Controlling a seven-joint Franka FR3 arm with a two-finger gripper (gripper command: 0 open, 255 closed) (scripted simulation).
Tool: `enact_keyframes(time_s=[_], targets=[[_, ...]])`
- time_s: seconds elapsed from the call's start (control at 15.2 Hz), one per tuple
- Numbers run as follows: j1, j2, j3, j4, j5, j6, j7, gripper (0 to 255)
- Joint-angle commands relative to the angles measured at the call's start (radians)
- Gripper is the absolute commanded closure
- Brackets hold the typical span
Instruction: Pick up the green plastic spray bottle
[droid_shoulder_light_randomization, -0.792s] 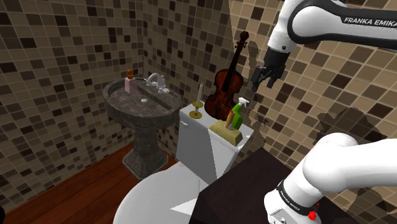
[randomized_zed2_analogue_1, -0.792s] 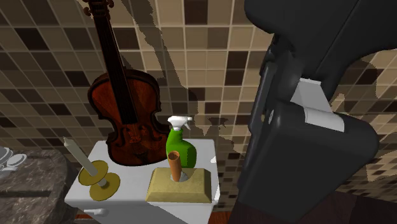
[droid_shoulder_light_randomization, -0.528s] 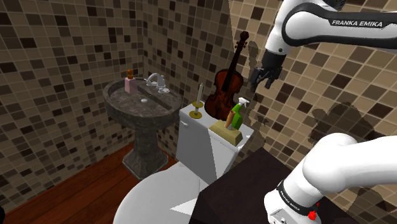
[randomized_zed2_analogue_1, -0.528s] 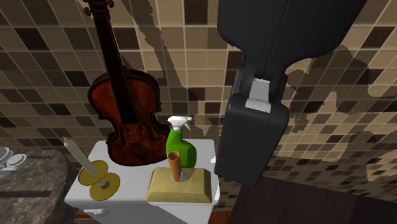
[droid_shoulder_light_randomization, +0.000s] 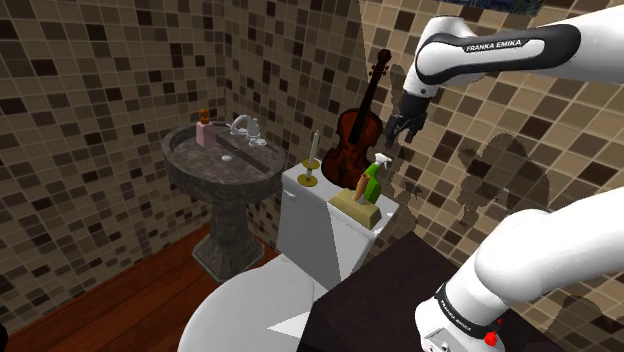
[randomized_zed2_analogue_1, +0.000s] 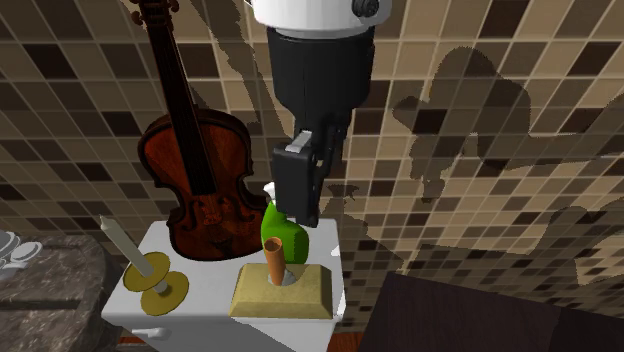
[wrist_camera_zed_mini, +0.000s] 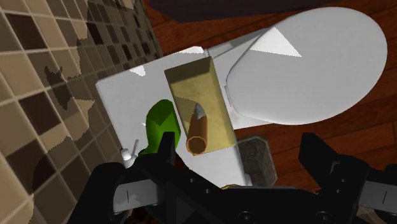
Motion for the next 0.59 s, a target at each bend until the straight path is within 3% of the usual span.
enact_keyframes(time_s=[0.0,0.53], targets=[[0.003,0.085,-0.034,0.043,0.010,0.035,-0.044,0],[-0.003,0.416,-0.144,0.226,0.112,0.136,-0.243,0]])
